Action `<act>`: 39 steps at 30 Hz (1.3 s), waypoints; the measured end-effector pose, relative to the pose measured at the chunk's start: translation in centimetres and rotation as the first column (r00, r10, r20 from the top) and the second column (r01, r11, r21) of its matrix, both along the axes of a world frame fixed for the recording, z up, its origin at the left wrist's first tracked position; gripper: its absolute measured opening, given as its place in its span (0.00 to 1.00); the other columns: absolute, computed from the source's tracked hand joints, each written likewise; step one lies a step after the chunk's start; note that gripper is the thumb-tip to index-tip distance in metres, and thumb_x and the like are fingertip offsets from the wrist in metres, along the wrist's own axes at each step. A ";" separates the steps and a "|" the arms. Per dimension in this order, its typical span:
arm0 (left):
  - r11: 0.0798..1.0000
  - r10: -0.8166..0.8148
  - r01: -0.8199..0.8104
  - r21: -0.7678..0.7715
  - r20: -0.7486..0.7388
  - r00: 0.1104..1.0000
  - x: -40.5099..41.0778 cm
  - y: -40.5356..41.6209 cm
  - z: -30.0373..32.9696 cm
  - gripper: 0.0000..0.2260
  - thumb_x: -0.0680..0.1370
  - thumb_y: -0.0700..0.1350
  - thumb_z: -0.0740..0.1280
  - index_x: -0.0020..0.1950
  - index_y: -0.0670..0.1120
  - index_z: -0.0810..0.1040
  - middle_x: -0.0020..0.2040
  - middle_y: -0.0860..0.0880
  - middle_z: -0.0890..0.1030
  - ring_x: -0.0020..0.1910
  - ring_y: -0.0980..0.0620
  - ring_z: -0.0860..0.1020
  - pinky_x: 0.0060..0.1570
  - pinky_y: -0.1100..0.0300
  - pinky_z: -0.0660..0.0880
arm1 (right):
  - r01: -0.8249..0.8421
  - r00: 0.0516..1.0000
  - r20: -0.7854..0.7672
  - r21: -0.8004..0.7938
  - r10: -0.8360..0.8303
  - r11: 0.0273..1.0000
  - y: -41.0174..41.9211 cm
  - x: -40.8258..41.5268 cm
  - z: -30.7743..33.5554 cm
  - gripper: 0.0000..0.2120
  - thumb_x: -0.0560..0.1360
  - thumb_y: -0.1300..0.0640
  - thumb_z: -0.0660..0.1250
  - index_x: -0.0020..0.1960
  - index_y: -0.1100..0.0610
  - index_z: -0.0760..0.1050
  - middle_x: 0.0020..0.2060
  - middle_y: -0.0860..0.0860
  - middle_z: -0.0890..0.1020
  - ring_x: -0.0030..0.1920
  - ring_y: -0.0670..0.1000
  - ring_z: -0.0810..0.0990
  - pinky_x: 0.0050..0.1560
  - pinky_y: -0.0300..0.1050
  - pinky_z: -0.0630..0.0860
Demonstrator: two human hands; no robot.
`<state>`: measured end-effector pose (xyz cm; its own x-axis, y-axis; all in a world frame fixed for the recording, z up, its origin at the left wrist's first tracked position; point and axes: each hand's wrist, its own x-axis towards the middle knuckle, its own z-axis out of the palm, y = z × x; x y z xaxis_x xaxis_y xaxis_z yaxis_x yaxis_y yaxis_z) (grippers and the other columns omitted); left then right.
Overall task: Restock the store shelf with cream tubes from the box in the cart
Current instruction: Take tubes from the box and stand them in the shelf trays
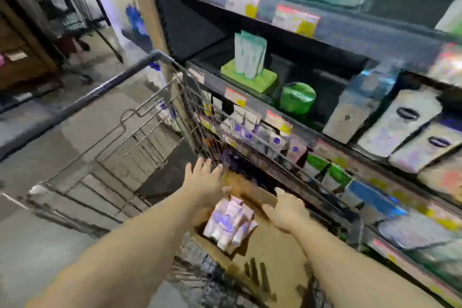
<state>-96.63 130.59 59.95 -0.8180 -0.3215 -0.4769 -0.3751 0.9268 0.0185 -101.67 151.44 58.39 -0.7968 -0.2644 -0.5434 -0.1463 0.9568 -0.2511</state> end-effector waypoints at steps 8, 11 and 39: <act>0.984 -0.180 0.177 0.033 0.082 0.980 -1.7 -2.9 -10.8 0.36 0.76 0.70 0.54 0.79 0.54 0.51 0.81 0.46 0.50 0.79 0.42 0.48 0.74 0.38 0.48 | 0.286 0.937 0.208 -0.005 -0.279 0.958 -1.7 0.1 -9.2 0.27 0.79 0.44 0.60 0.74 0.53 0.62 0.68 0.56 0.73 0.66 0.59 0.73 0.64 0.50 0.72; 0.982 -0.186 0.181 0.053 0.128 0.974 -0.7 -3.4 -15.1 0.35 0.77 0.69 0.53 0.79 0.56 0.49 0.80 0.46 0.50 0.79 0.43 0.47 0.74 0.40 0.44 | 0.338 0.899 0.311 -0.040 -0.309 0.940 -3.0 1.1 -14.0 0.22 0.80 0.48 0.60 0.70 0.57 0.66 0.65 0.56 0.75 0.64 0.58 0.74 0.59 0.47 0.71; 0.441 0.312 -0.395 0.806 0.275 0.909 -1.4 -1.9 -20.3 0.09 0.76 0.43 0.71 0.56 0.45 0.81 0.53 0.47 0.84 0.52 0.51 0.81 0.49 0.61 0.78 | 0.523 0.780 0.511 -0.212 -0.362 0.826 -5.8 4.5 -20.7 0.23 0.70 0.56 0.75 0.61 0.53 0.70 0.52 0.49 0.81 0.48 0.49 0.79 0.50 0.43 0.75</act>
